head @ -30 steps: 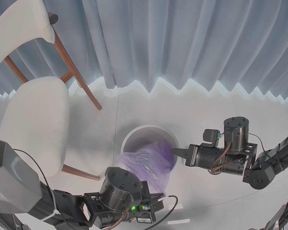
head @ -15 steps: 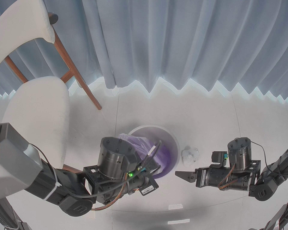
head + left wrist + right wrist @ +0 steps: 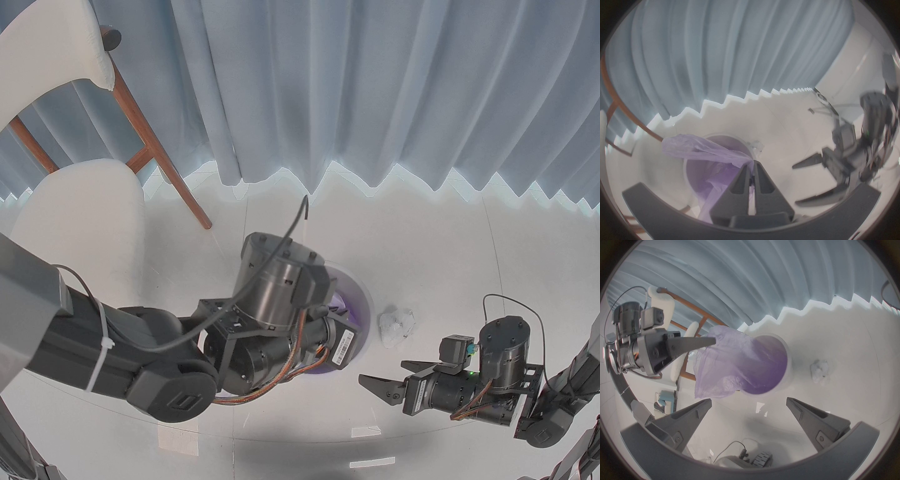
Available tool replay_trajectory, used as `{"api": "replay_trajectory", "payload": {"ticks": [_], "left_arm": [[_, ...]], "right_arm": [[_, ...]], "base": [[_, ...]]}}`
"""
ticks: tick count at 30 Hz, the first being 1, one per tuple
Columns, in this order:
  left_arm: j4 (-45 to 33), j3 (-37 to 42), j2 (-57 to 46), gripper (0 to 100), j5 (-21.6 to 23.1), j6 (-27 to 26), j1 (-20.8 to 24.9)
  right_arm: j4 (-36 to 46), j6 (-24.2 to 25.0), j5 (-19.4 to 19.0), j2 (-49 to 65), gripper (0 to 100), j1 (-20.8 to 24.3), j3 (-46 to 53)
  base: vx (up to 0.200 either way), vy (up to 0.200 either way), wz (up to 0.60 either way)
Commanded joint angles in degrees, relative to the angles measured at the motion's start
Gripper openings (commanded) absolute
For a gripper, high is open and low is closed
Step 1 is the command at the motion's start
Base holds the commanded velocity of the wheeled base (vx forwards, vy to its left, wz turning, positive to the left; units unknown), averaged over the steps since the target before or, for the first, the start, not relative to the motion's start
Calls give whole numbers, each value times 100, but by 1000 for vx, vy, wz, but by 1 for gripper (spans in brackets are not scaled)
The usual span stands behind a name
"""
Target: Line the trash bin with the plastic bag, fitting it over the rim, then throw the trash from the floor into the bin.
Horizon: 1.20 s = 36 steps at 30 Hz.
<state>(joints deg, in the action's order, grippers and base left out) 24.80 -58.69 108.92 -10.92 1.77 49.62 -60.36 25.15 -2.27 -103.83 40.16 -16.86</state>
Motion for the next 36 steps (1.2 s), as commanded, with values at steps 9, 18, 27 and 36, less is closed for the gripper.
{"api": "replay_trajectory", "payload": {"ticks": [9, 18, 27, 36], "left_arm": [[-599, -855, 138, 0, -472, 1309, 119], [-599, -1057, 270, 0, -569, 1502, 110], [-599, -1101, 279, 0, -604, 1520, 101], [-590, -1154, 375, 0, -639, 1520, 92]], "right_arm": [[-2296, 807, 895, -1500, 100, 810, 130], [-2437, 1247, 904, -1535, 100, 1372, -2], [-2455, 2205, 1141, -1641, 100, 1478, -476], [-2938, 2363, 1369, -2186, 100, 1495, -960]], "base": [[0, 0, 0], [0, 0, 0], [0, 0, 0], [0, 0, 0]]}}
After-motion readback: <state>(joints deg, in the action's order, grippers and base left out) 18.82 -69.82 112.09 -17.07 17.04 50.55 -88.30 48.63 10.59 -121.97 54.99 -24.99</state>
